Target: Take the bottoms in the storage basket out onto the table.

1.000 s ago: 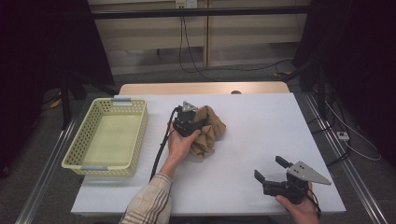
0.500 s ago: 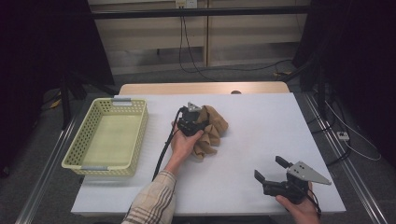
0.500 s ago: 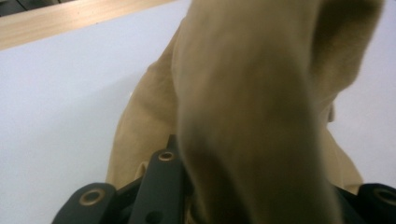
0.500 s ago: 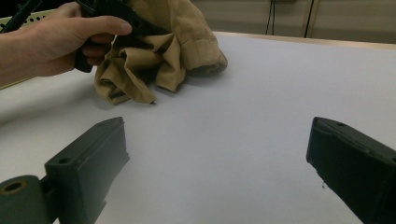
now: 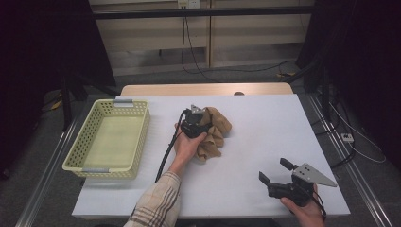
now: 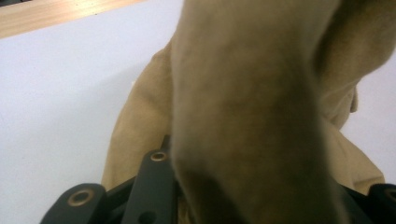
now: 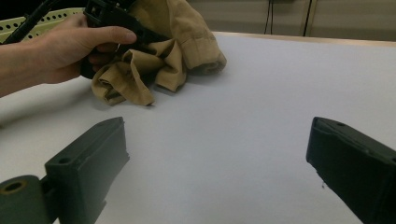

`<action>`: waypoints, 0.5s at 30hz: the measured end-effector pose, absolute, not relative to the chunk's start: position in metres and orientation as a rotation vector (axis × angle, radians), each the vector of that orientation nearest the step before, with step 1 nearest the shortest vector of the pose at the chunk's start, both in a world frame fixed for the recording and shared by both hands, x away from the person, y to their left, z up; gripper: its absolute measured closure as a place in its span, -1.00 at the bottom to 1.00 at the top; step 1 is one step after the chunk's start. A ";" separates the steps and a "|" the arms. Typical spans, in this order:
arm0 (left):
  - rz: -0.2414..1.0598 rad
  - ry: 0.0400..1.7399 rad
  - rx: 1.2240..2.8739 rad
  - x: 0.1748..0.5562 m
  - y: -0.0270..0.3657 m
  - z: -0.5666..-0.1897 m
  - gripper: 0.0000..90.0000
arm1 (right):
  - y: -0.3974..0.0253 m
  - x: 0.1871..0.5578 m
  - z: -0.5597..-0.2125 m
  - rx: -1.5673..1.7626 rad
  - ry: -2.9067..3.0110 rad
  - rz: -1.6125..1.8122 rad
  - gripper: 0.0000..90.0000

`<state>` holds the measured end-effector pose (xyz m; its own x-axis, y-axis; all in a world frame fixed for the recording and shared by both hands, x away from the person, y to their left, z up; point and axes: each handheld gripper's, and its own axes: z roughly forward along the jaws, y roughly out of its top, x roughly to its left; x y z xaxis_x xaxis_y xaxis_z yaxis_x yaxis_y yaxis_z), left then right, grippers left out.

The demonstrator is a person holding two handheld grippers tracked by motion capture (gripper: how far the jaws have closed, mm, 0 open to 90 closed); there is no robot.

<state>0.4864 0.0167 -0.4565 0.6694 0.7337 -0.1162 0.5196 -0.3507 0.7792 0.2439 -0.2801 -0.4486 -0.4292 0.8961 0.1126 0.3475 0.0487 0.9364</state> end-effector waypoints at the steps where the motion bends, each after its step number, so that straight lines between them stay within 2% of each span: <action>1: 0.320 0.970 2.038 0.487 0.017 -0.457 0.48 | -0.280 0.244 -0.449 1.249 1.815 1.380 -0.89; 8: 0.324 0.974 2.047 0.485 0.018 -0.454 0.33 | -0.279 0.244 -0.448 1.248 1.816 1.383 -0.89; 15: 0.369 0.979 2.031 0.483 0.020 -0.450 -0.05 | -0.280 0.246 -0.450 1.248 1.820 1.385 -0.89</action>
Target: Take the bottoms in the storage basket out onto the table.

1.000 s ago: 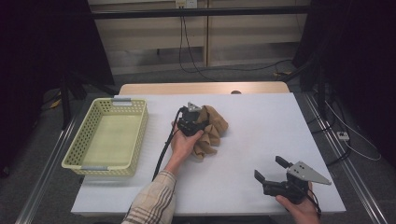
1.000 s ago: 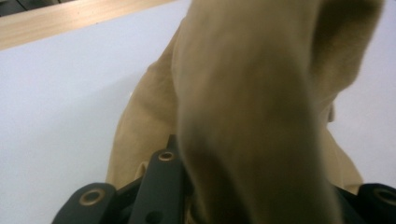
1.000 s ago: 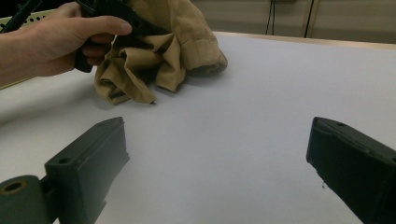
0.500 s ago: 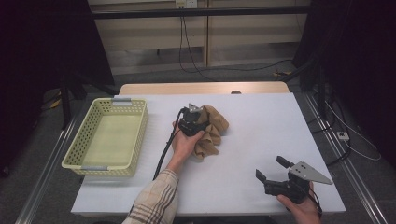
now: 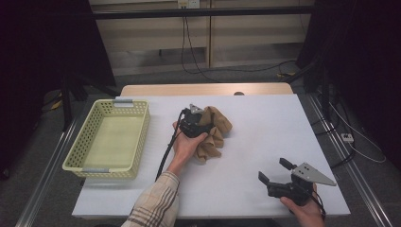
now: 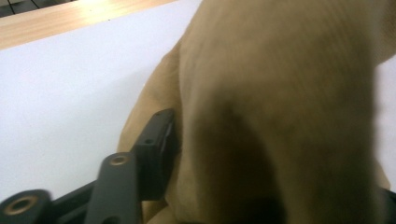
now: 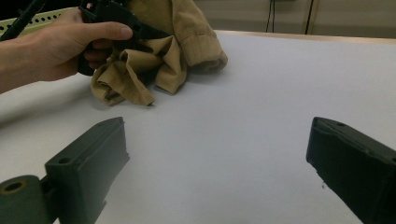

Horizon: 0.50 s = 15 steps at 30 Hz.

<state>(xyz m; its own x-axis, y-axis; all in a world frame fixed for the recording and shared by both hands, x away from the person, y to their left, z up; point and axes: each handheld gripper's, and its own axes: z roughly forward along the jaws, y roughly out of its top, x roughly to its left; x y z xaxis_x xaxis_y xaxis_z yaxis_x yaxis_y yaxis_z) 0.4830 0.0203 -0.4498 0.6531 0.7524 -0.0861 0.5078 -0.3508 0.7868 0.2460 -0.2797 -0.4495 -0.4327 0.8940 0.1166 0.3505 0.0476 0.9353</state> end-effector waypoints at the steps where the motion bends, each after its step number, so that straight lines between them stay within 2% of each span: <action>1: 0.369 0.989 2.024 0.483 0.021 -0.450 -0.10 | -0.280 0.246 -0.450 1.247 1.820 1.383 -0.89; 7: 0.384 1.014 2.012 0.483 0.022 -0.449 -0.56 | -0.280 0.244 -0.449 1.252 1.814 1.378 -0.89; 9: 0.348 1.031 2.001 0.484 0.025 -0.449 -0.59 | -0.279 0.243 -0.449 1.250 1.814 1.374 -0.89; 11: 0.368 1.034 2.008 0.483 0.026 -0.447 -0.75 | -0.279 0.243 -0.448 1.253 1.815 1.371 -0.89; 15: 0.326 1.032 1.975 0.481 0.029 -0.445 -0.83 | -0.278 0.242 -0.448 1.249 1.817 1.369 -0.89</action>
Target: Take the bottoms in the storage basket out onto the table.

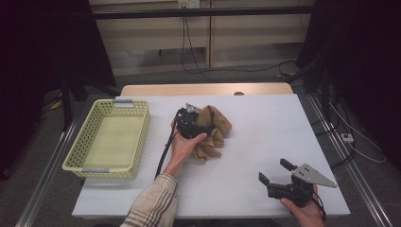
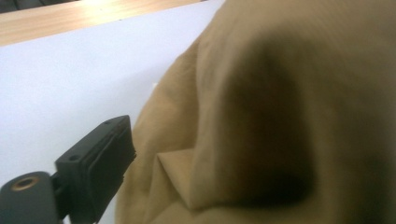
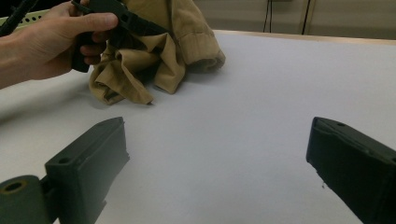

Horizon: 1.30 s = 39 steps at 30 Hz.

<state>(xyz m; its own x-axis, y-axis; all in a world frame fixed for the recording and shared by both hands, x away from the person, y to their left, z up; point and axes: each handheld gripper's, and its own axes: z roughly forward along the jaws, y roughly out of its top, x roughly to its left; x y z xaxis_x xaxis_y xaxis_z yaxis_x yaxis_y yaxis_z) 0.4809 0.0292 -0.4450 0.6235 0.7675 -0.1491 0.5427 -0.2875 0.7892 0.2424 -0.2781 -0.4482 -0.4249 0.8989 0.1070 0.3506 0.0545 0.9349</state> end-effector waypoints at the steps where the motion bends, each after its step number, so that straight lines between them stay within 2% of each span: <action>1: 0.317 1.027 1.969 0.480 0.030 -0.444 -0.86 | -0.278 0.243 -0.448 1.247 1.819 1.368 -0.89; 14: 0.387 0.876 1.937 0.463 0.029 -0.420 -0.90 | -0.278 0.242 -0.448 1.255 1.818 1.365 -0.89; 34: 0.396 0.827 1.873 0.446 0.043 -0.396 -0.91 | -0.279 0.241 -0.448 1.251 1.813 1.358 -0.89; 39: 0.396 0.845 1.901 0.443 0.047 -0.395 -0.88 | -0.279 0.241 -0.448 1.255 1.812 1.360 -0.89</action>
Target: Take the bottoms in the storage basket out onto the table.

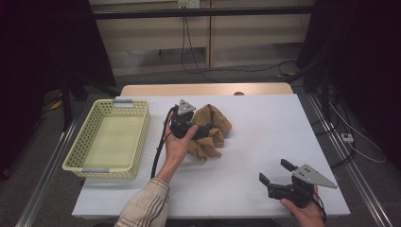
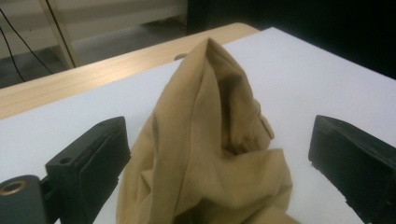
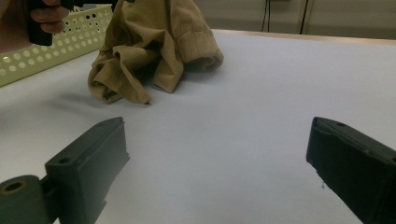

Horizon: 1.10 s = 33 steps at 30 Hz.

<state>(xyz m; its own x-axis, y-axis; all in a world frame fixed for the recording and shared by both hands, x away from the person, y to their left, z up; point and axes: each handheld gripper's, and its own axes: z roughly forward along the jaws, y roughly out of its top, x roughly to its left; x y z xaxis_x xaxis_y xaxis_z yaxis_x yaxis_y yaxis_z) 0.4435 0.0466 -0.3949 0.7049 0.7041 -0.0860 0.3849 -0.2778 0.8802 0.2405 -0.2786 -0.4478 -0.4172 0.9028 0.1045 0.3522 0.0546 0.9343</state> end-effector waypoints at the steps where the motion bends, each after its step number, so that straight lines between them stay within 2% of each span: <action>1: 0.396 0.845 1.899 0.443 0.047 -0.395 -0.88 | -0.279 0.240 -0.448 1.255 1.812 1.360 -0.89; 15: 0.414 0.764 1.909 0.429 0.053 -0.390 -0.88 | -0.278 0.241 -0.448 1.252 1.812 1.359 -0.89; 22: 0.427 0.777 1.923 0.422 0.056 -0.392 -0.88 | -0.278 0.241 -0.448 1.254 1.815 1.359 -0.89; 26: 0.363 0.800 1.911 0.420 0.059 -0.389 -0.87 | -0.278 0.241 -0.448 1.256 1.817 1.360 -0.89; 33: 0.420 0.793 1.925 0.415 0.067 -0.382 -0.86 | -0.277 0.241 -0.448 1.260 1.817 1.361 -0.89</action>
